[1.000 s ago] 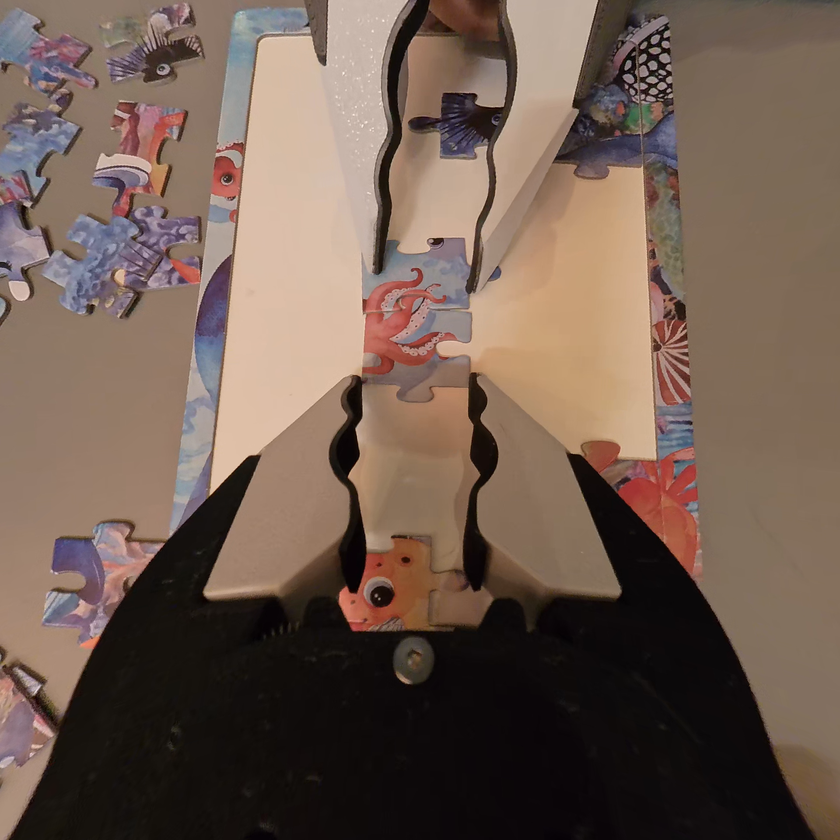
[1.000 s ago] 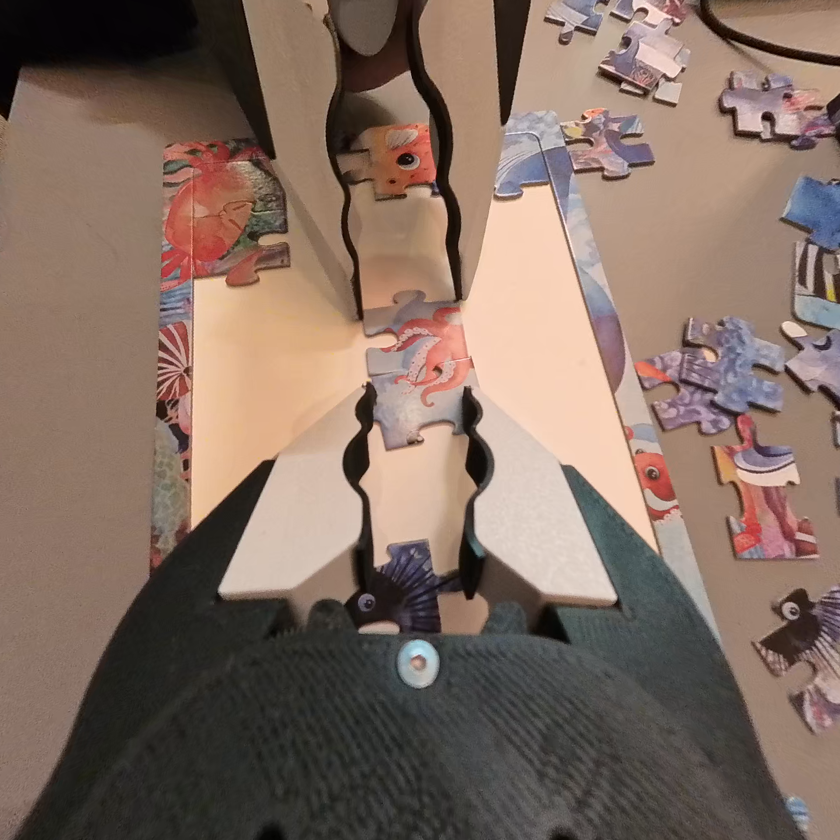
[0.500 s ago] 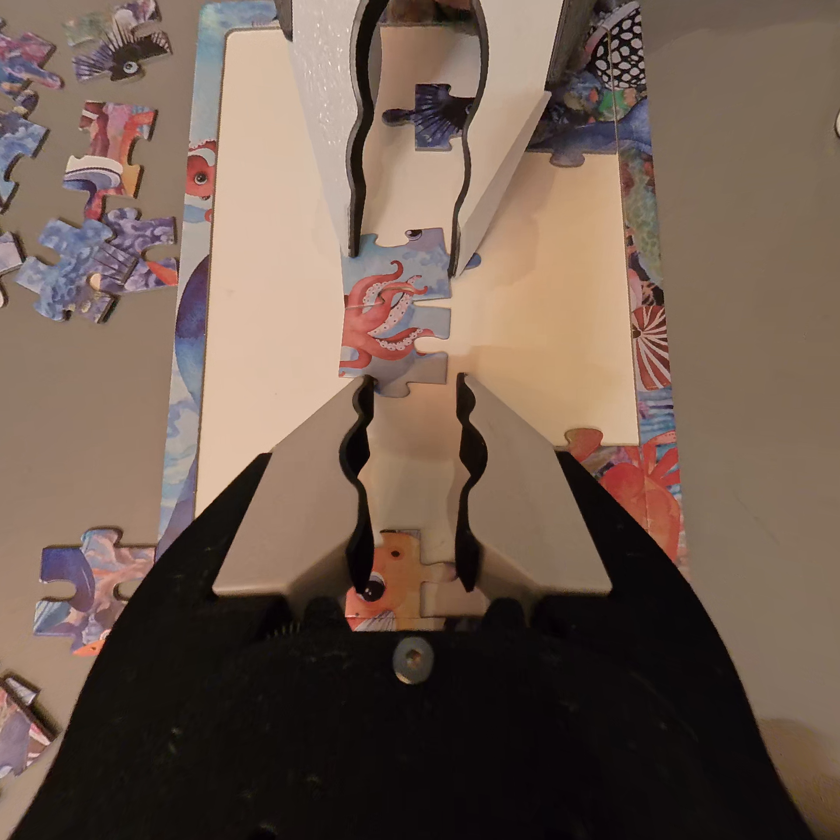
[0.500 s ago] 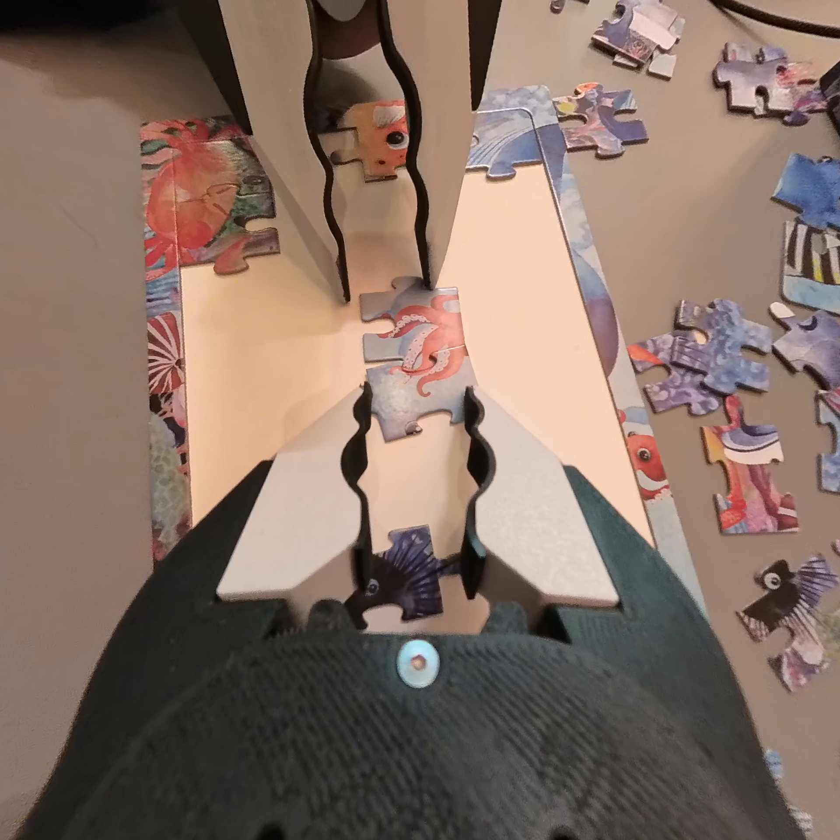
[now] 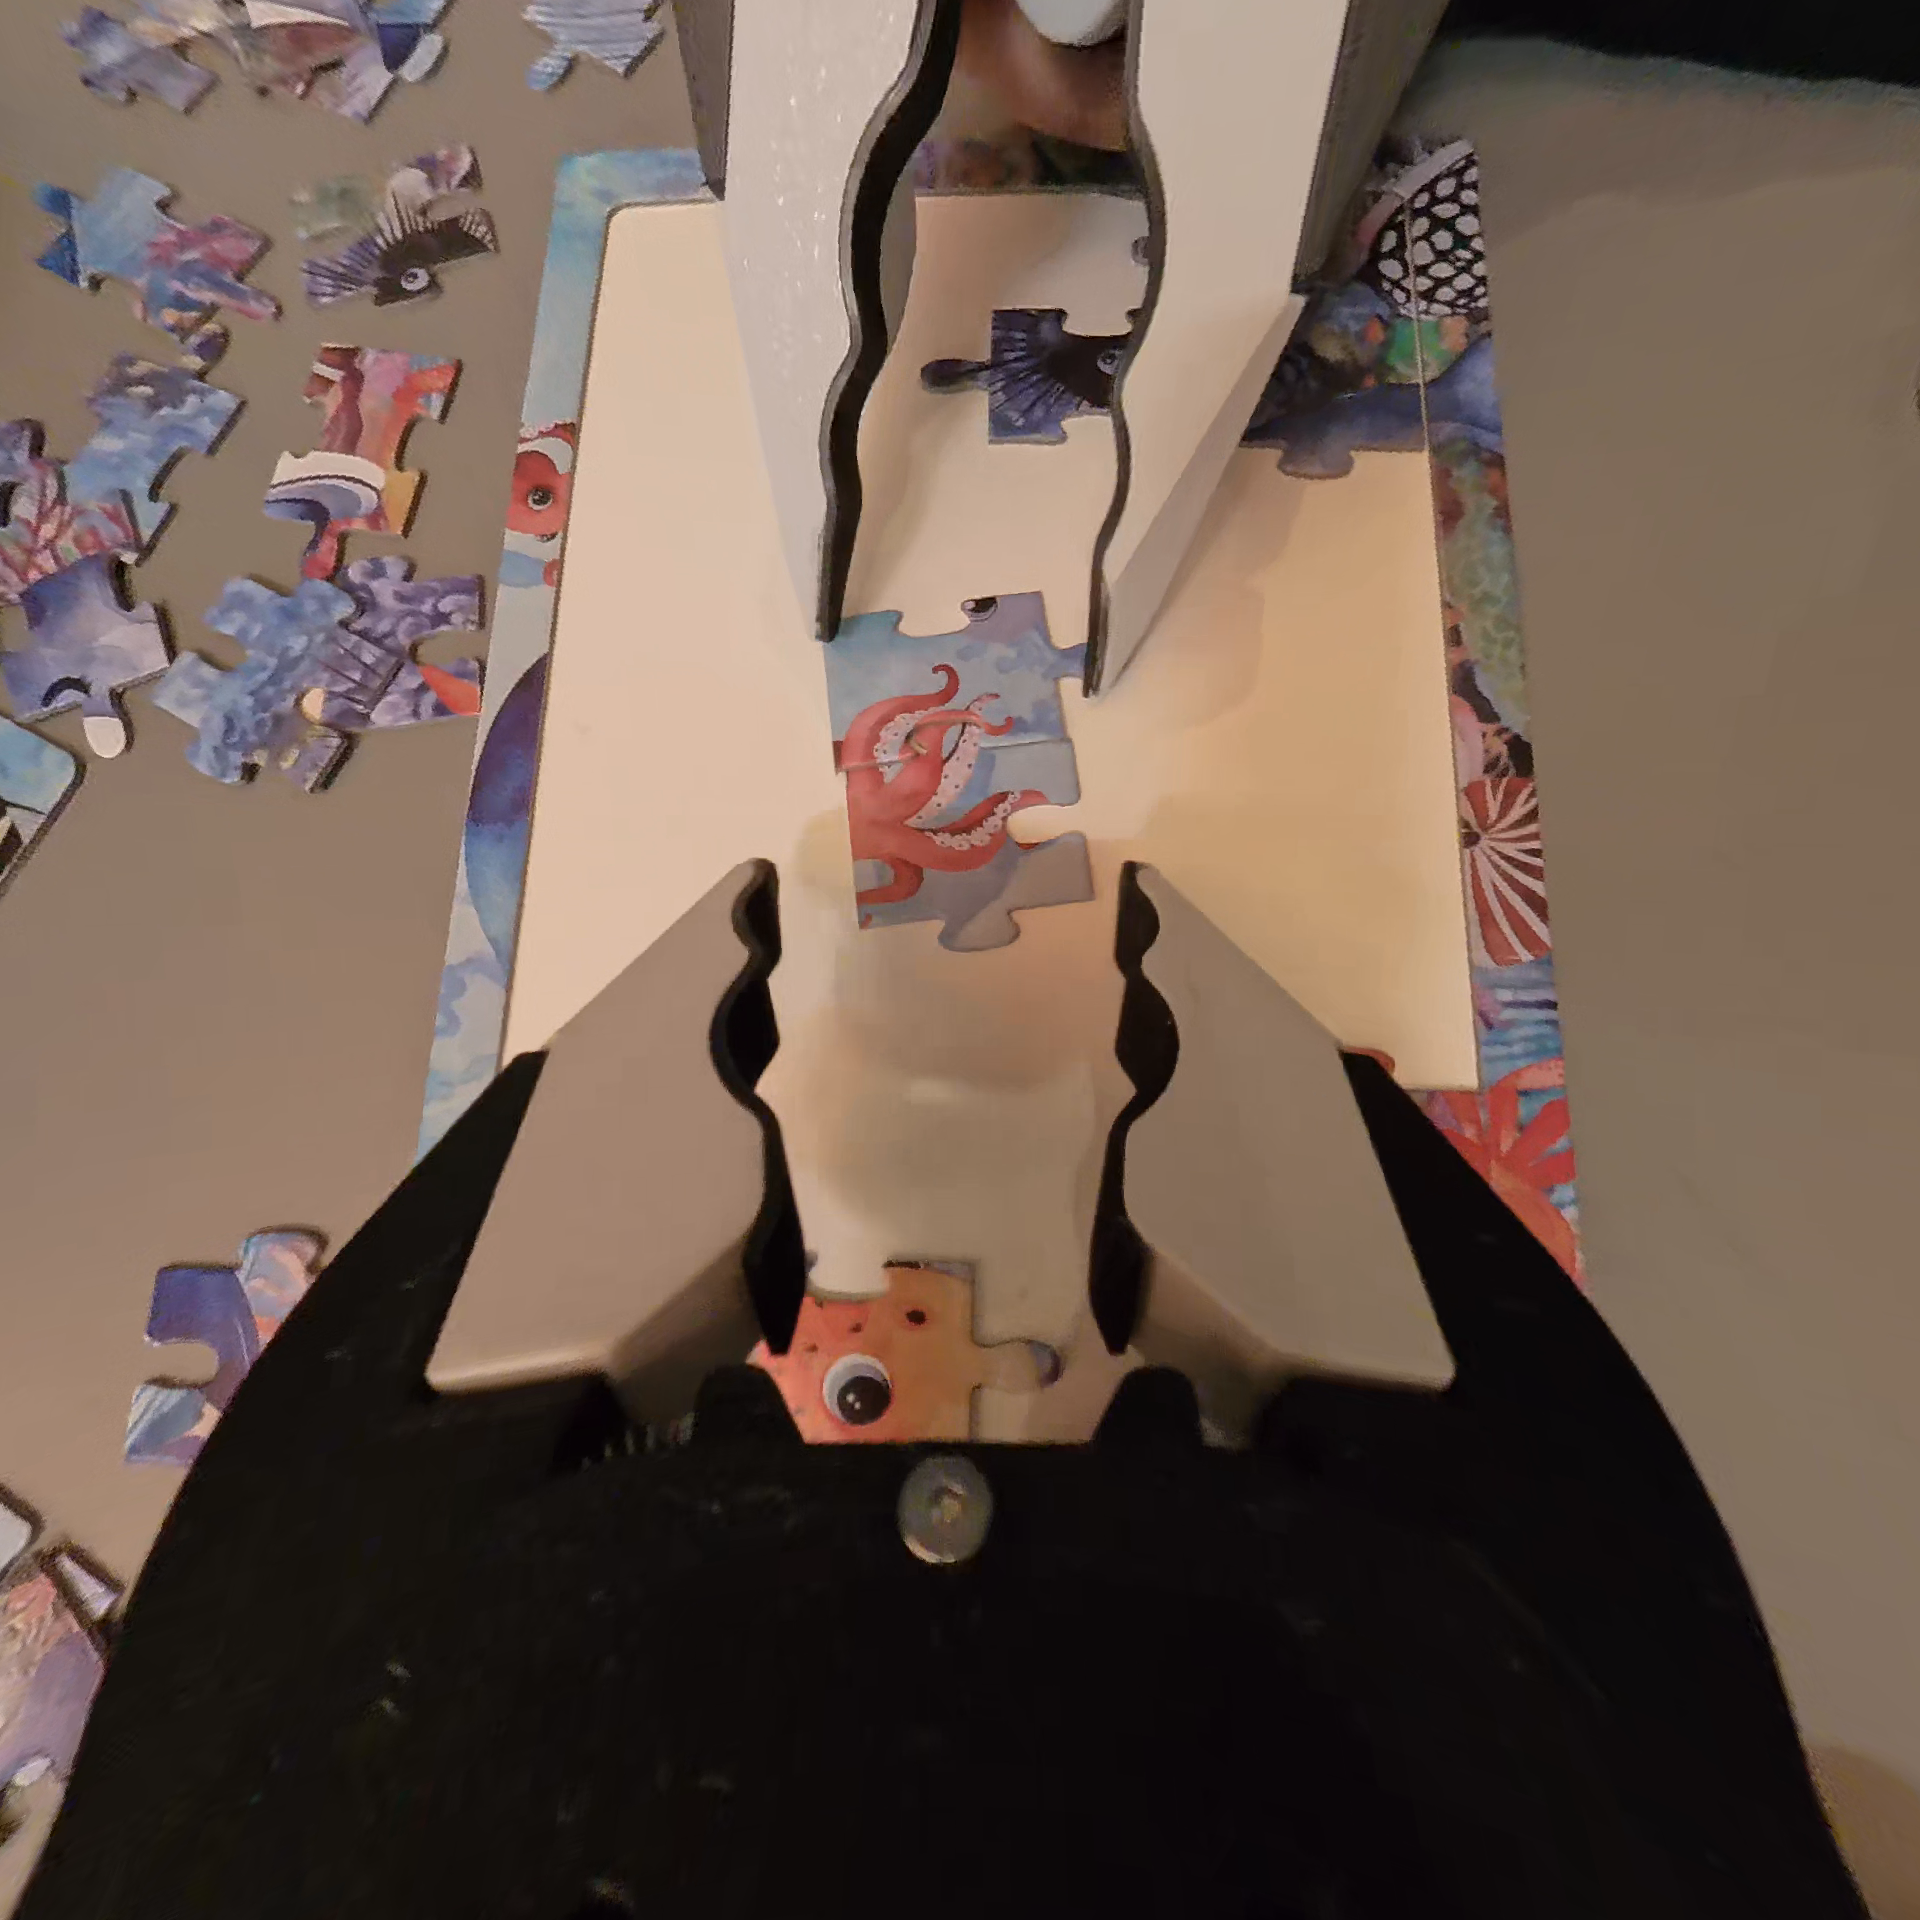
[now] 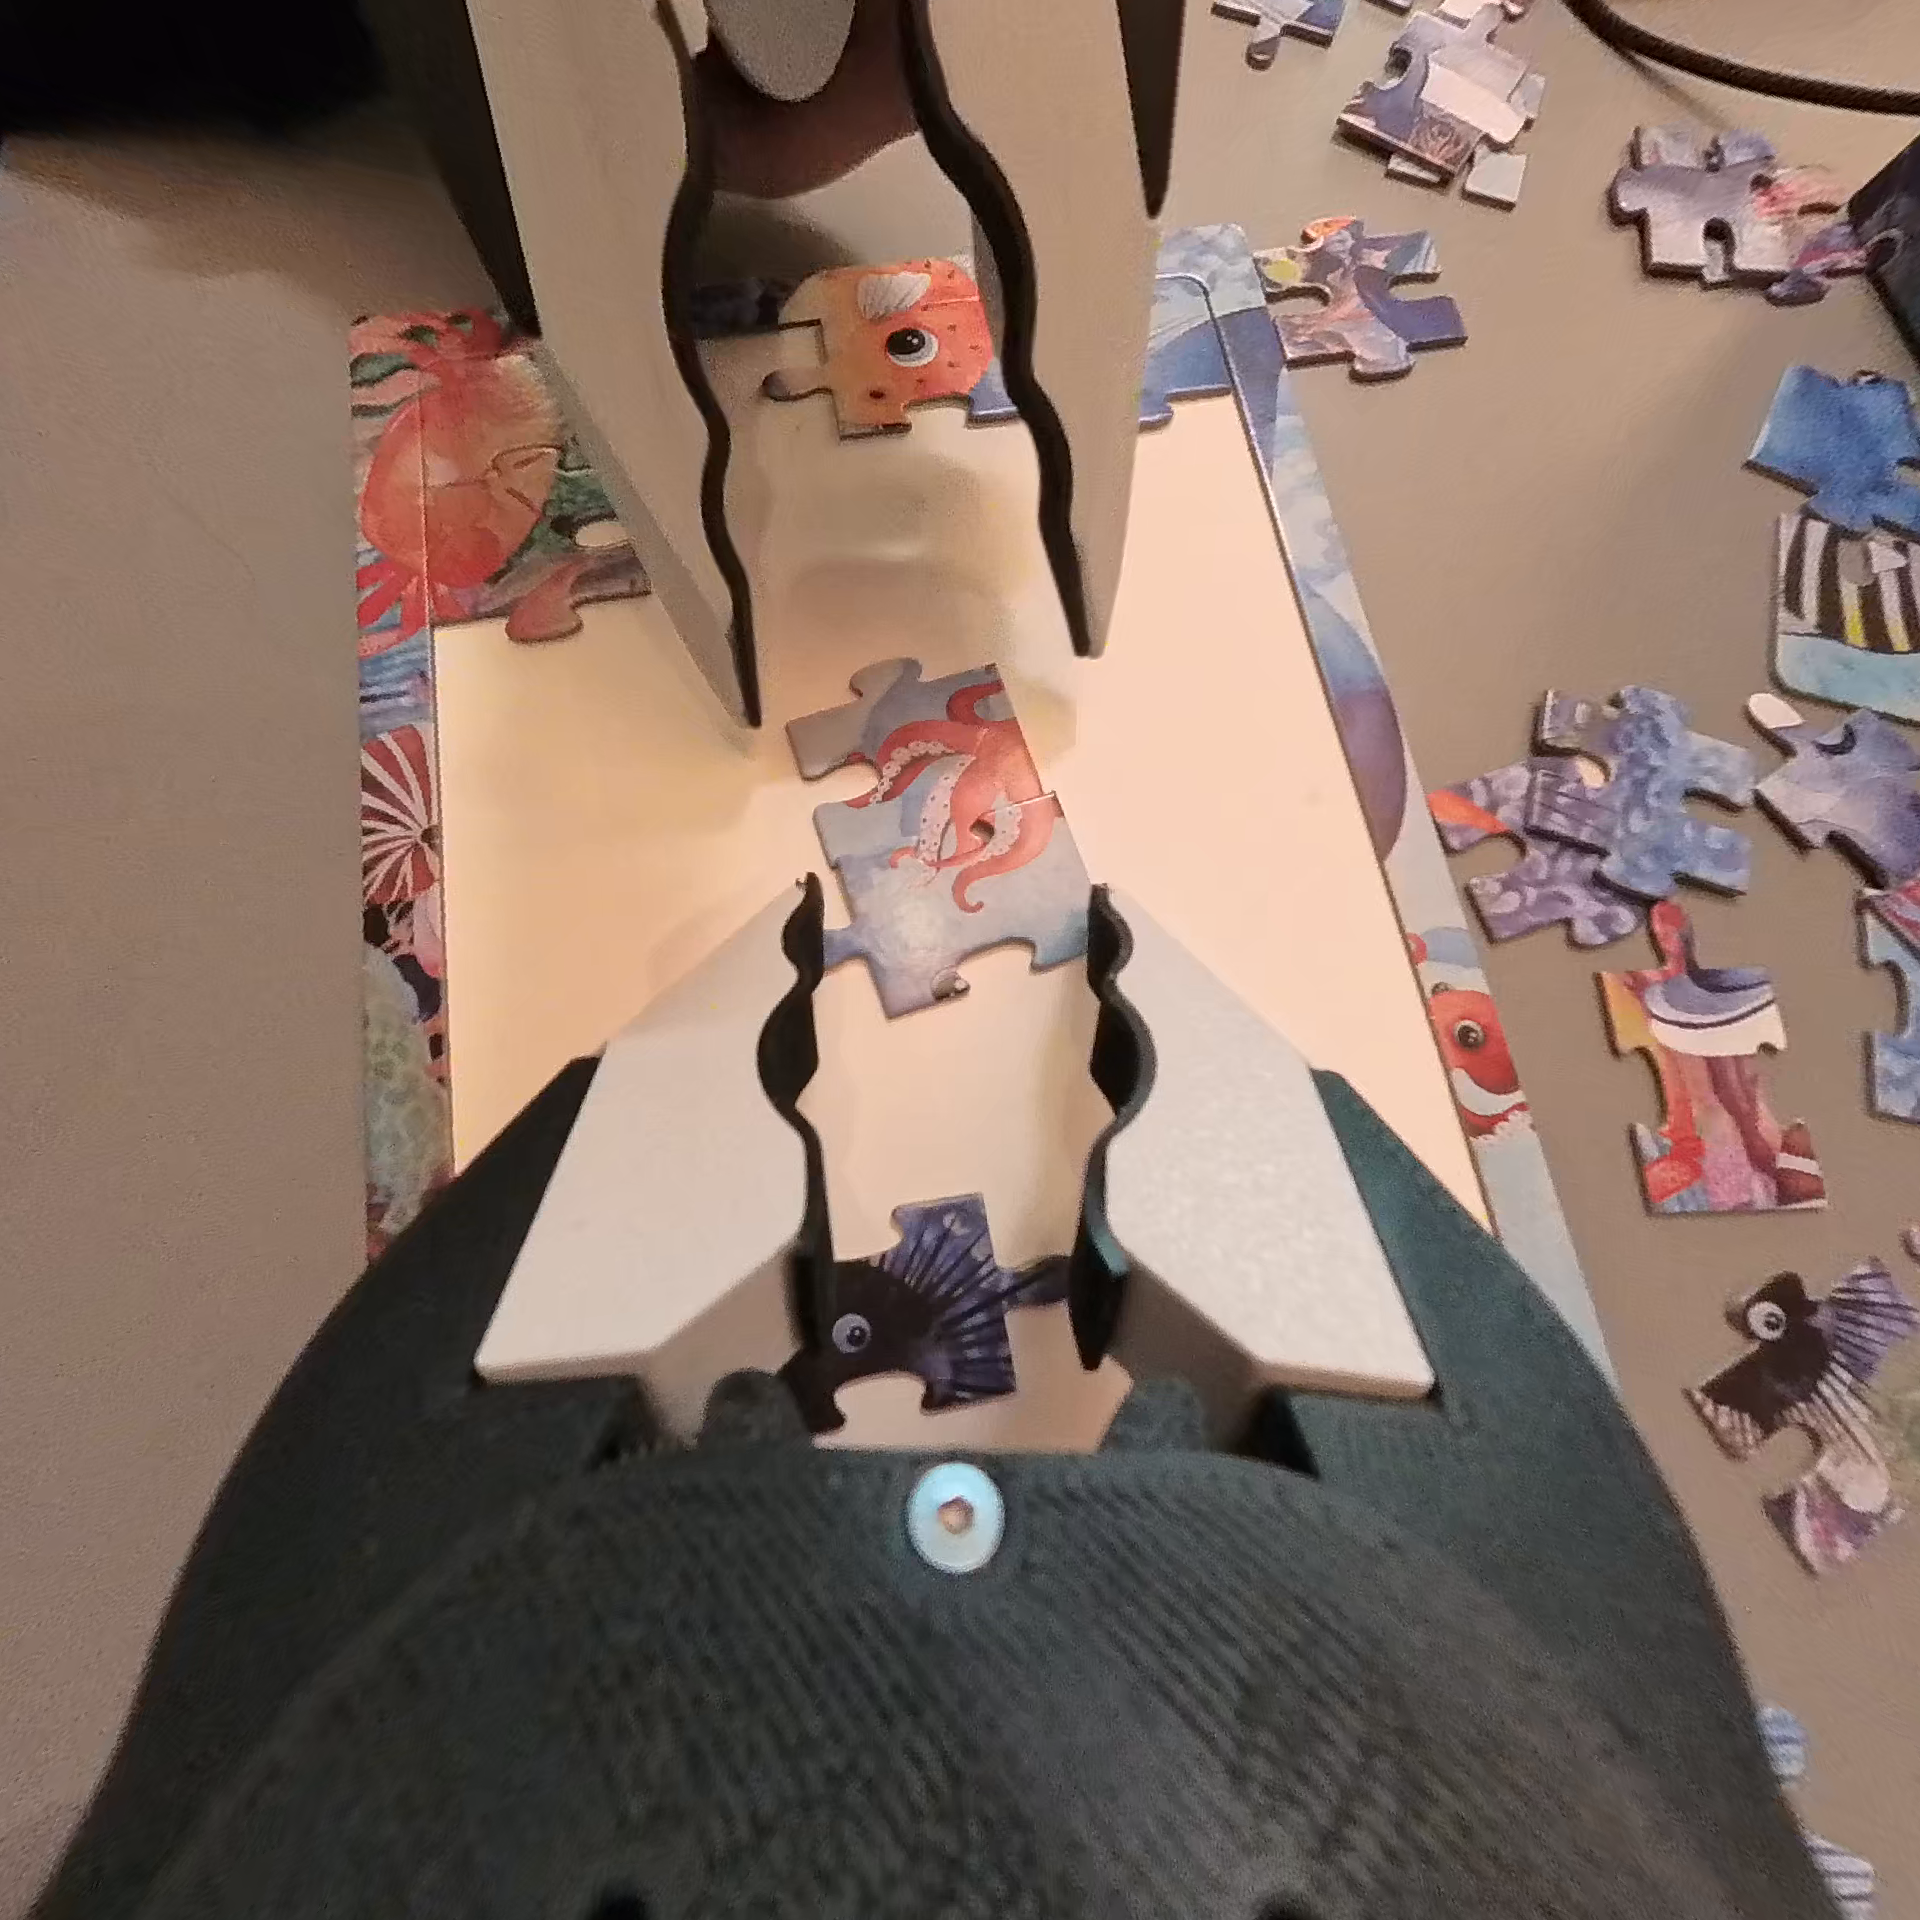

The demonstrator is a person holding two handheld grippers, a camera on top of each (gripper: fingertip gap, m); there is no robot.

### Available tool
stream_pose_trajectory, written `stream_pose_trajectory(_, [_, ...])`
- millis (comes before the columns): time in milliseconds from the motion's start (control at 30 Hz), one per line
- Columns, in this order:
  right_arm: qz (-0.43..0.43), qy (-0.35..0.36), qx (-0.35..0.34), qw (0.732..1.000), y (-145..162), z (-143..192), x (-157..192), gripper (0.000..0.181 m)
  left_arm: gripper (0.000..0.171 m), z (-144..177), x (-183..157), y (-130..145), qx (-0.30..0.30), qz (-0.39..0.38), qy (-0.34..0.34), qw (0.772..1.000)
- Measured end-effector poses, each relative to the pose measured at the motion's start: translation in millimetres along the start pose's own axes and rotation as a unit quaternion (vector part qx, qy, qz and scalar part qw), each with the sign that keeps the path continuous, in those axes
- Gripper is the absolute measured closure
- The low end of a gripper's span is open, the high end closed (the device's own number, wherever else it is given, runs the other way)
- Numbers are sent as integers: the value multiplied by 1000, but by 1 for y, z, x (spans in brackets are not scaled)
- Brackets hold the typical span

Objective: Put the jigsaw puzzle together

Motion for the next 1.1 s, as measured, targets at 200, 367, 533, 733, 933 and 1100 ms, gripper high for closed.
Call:
stream_pose_trajectory(200, [9, 0, -3, 1000, -4, -8, 3, 128, 107, -10, -5, 0, 10, 8, 17, 1000])
stream_pose_trajectory(367, [12, 4, -1, 1000, -5, -9, 4, 129, 125, -8, -4, 1, 14, 10, 16, 1000])
stream_pose_trajectory(533, [10, 9, 1, 1000, -4, -8, 2, 130, 125, -7, -4, 2, 17, 9, 15, 1000])
stream_pose_trajectory(733, [12, 14, 2, 1000, -5, -8, 2, 132, 125, -7, -4, 3, 19, 8, 16, 1000])
stream_pose_trajectory(933, [11, 28, -2, 1000, -4, -2, -1, 134, 125, -7, -4, 2, 20, 9, 16, 1000])
stream_pose_trajectory(1100, [3, 21, -10, 1000, -4, 2, -3, 138, 125, -7, -4, 2, 21, 10, 15, 1000])
Point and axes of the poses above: each gripper's, where its closed fingertips meet, z back along the fingers, y out of its underside, x = y × z across the jaws, the point moved 3 cm from there along z, back along the fingers, and after that the axes turned 14 degrees about x, right-handed, at the moved point
